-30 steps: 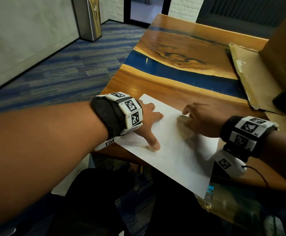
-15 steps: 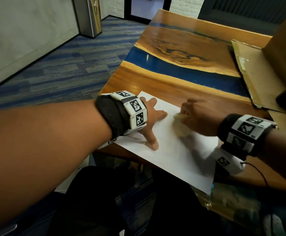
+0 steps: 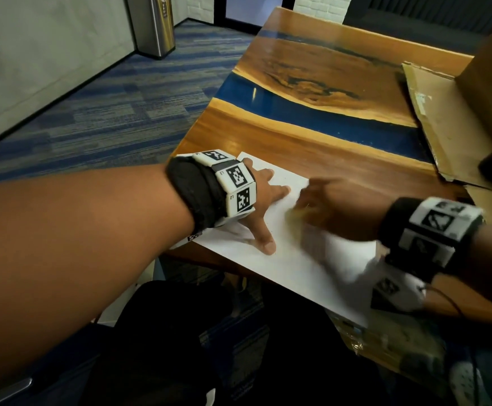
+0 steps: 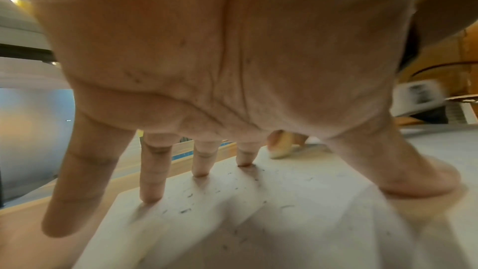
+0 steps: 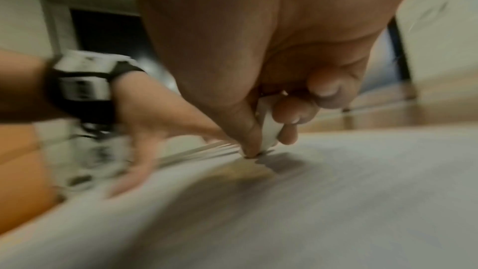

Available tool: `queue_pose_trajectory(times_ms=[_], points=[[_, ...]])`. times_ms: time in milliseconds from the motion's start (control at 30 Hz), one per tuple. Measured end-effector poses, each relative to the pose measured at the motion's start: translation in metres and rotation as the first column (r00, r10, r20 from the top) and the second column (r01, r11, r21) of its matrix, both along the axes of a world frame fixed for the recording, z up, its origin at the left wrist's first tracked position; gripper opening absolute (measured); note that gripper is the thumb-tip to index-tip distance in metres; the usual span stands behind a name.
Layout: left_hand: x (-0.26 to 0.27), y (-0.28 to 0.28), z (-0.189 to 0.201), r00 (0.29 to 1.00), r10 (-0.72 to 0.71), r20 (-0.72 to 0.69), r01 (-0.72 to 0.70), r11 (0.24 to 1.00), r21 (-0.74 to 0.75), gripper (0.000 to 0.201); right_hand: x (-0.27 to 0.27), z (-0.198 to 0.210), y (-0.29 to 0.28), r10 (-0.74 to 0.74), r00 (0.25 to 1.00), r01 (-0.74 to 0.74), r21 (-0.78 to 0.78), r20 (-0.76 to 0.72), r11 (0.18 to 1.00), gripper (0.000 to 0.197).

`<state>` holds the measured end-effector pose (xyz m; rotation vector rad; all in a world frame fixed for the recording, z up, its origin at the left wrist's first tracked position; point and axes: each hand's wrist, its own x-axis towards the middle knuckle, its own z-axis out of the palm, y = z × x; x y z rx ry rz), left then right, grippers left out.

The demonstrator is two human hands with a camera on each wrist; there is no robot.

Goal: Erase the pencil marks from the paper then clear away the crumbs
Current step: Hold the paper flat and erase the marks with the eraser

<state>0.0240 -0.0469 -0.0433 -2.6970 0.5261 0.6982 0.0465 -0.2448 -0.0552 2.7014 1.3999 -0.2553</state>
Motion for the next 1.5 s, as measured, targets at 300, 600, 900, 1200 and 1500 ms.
queue_pose_trajectory(times_ms=[300,600,900,1200,1500], points=[[0.000,0.000,0.001,1.000,0.007,-0.002,-0.007,1.000,0.004,0.133,-0.011,0.005,-0.001,-0.073,0.994,0.074,0.004,-0.082,0.997,0.019],[0.002,0.001,-0.002,0.999,0.016,-0.033,-0.017,1.000,-0.013,0.135,-0.011,0.002,0.008,-0.151,0.988,0.151,0.003,-0.017,0.989,0.021],[0.002,-0.005,-0.001,0.998,0.034,-0.050,-0.036,0.999,-0.025,0.133,-0.026,0.008,-0.003,-0.129,0.989,0.128,-0.020,-0.070,0.992,0.018],[0.002,-0.004,0.002,0.998,0.034,-0.053,-0.035,0.999,-0.019,0.134,-0.033,0.001,0.002,-0.068,0.997,0.068,-0.001,-0.049,0.998,0.017],[0.002,-0.006,0.002,0.998,0.043,-0.050,-0.044,0.999,-0.011,0.136,-0.041,-0.002,-0.005,0.044,0.997,-0.044,0.005,-0.059,0.999,0.023]])
